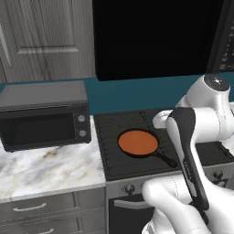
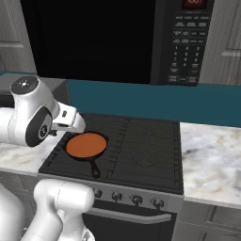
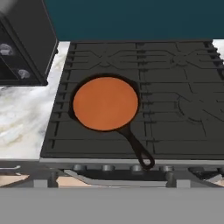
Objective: Retrieve the fish from the fridge and place it on the saucepan with marinade on the stove.
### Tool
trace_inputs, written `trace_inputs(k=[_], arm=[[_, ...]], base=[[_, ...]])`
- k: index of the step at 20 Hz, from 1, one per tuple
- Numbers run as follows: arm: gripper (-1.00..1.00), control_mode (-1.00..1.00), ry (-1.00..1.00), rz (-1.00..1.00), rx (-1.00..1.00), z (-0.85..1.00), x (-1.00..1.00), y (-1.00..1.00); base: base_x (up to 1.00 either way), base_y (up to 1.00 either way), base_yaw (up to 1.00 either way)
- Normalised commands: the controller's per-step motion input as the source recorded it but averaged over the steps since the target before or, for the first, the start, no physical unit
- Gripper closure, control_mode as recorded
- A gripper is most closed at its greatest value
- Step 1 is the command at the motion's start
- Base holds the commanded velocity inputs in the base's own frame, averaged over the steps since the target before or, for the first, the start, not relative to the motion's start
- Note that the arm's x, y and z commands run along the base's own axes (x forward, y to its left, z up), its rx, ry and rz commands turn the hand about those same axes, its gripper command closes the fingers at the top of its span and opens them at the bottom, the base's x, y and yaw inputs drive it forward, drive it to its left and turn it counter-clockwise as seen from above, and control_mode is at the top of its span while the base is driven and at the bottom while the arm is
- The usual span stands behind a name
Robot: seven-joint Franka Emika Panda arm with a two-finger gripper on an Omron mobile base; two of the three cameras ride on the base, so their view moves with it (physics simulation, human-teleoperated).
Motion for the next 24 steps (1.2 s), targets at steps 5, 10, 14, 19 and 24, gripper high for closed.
trace_inputs(k=[5,10,14,19,24], arm=[[-1.0,-1.0,-0.03,-0.02,0.0,0.0,-0.6,0.0],[-1.0,-1.0,0.0,-0.01,0.0,-0.02,-0.58,0.0],[-1.0,-1.0,0.0,-0.01,0.0,0.0,-0.51,0.0],[-1.0,-1.0,-0.01,-0.01,0.0,0.0,-0.51,0.0],[-1.0,1.0,-0.01,0.0,0.0,0.0,-0.24,0.0]], base=[[0.0,0.0,0.0],[0.0,0.0,0.0],[0.0,0.0,0.0],[0.0,0.0,0.0],[0.0,0.0,0.0]])
